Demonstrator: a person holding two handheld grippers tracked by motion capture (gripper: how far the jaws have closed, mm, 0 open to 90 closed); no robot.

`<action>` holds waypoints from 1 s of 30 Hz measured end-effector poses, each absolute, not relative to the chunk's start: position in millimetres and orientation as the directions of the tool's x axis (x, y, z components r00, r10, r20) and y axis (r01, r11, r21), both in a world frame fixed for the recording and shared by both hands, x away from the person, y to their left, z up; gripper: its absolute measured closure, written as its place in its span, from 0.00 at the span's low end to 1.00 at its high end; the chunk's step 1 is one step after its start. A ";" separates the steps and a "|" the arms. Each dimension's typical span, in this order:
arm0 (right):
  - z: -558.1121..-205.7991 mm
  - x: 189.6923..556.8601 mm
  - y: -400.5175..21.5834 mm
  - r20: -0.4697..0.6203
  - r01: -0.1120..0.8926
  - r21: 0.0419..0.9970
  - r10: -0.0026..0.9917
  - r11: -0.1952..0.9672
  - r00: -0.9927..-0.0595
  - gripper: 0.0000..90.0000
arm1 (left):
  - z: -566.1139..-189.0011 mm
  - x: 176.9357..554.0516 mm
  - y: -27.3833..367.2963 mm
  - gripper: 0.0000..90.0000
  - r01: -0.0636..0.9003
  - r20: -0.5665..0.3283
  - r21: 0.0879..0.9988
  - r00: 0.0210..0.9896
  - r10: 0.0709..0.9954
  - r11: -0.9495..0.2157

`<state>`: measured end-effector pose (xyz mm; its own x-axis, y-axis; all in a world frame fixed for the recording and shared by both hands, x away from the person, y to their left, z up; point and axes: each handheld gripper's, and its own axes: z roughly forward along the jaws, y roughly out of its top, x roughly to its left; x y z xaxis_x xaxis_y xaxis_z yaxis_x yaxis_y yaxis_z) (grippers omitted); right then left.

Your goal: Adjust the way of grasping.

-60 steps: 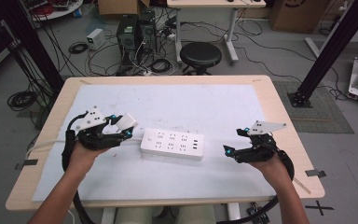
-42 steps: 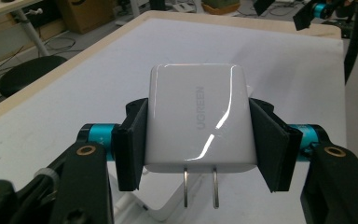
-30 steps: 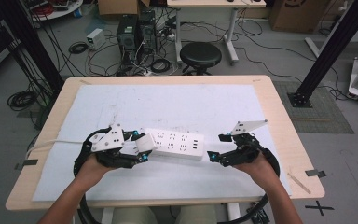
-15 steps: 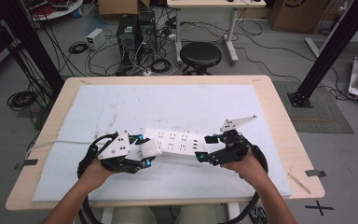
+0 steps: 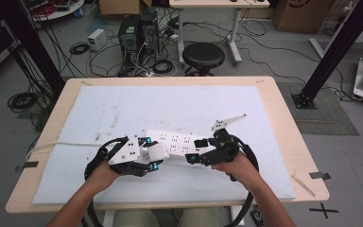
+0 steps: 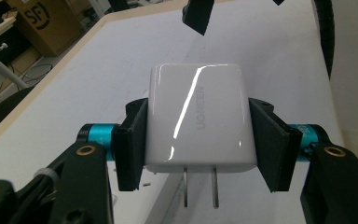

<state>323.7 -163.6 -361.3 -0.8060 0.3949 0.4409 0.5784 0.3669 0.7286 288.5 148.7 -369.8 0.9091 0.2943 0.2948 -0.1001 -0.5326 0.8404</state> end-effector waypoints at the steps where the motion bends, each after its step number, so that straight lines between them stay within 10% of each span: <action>1: -362.1 325.0 -162.0 0.448 0.580 0.728 0.388 0.365 -0.806 0.20 | -370.4 288.8 147.9 0.47 -0.103 0.297 0.841 0.909 0.294 -0.531; 30: -374.1 345.4 -126.4 0.666 0.733 0.579 0.310 0.358 -0.678 0.20 | -378.1 292.1 123.9 0.47 -0.144 0.319 0.828 0.916 0.244 -0.541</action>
